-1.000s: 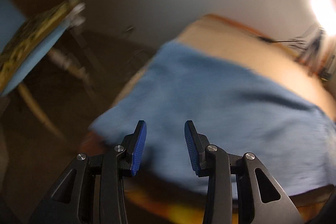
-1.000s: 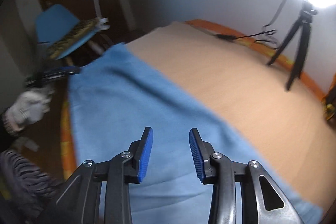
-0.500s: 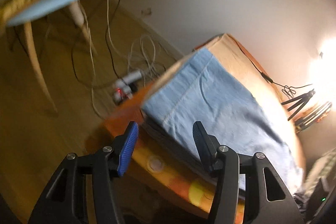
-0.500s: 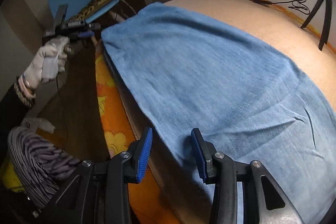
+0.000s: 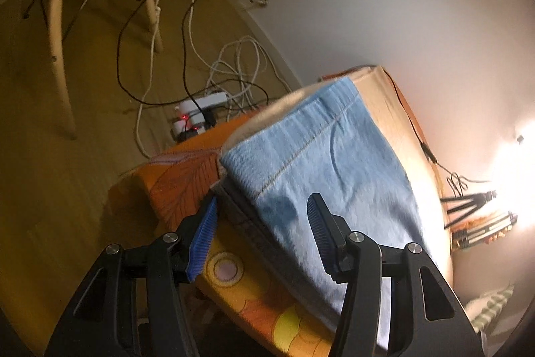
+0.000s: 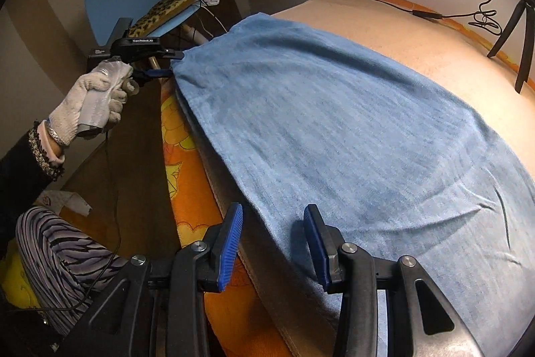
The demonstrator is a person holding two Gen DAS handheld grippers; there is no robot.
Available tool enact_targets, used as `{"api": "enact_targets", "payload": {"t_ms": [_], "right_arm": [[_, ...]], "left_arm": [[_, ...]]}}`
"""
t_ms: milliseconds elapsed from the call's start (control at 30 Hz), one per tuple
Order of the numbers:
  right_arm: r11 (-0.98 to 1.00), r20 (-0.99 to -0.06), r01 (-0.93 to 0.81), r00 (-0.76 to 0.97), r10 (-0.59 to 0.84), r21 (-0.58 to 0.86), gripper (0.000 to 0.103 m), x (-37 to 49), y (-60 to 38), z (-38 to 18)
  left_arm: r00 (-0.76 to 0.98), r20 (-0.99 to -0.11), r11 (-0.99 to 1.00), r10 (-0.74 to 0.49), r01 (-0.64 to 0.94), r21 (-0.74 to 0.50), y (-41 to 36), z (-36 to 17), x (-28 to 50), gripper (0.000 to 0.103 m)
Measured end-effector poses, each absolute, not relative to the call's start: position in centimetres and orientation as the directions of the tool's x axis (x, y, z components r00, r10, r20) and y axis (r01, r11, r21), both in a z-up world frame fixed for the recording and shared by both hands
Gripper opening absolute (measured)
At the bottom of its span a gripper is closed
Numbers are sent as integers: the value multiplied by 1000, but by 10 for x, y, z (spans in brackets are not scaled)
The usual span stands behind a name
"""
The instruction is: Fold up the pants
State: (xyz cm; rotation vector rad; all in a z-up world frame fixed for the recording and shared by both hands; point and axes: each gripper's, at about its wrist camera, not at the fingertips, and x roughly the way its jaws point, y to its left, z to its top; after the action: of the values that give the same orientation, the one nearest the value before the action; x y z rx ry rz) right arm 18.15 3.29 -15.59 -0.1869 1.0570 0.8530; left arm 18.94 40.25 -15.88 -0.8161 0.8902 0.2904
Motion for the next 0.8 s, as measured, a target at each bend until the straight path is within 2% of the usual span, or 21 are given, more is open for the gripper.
{"api": "enact_targets", "payload": {"t_ms": [133, 167, 200, 367, 567, 767, 800], "right_arm": [[687, -812, -677, 230, 536, 262, 41, 185, 28, -150], [689, -810, -674, 232, 538, 265, 41, 187, 28, -149], [692, -809, -671, 235, 539, 266, 41, 187, 28, -148], [709, -797, -647, 254, 548, 280, 41, 192, 23, -142], [729, -774, -612, 285, 566, 307, 41, 201, 17, -135], [750, -755, -562, 307, 580, 348, 41, 213, 8, -131], [754, -752, -554, 312, 581, 352, 41, 215, 7, -130]], "left_arm": [[625, -780, 688, -46, -546, -478, 399, -160, 194, 50], [629, -776, 687, -38, -548, -478, 399, -160, 194, 42], [631, -775, 689, -25, -551, -471, 399, -161, 195, 29], [656, -754, 700, -25, -527, -482, 401, -162, 195, 21], [712, -702, 745, -15, -461, -483, 392, -134, 193, 15], [761, -647, 849, -55, -306, -431, 346, -99, 197, 10], [764, -641, 869, -74, -266, -418, 333, -95, 198, 5]]}}
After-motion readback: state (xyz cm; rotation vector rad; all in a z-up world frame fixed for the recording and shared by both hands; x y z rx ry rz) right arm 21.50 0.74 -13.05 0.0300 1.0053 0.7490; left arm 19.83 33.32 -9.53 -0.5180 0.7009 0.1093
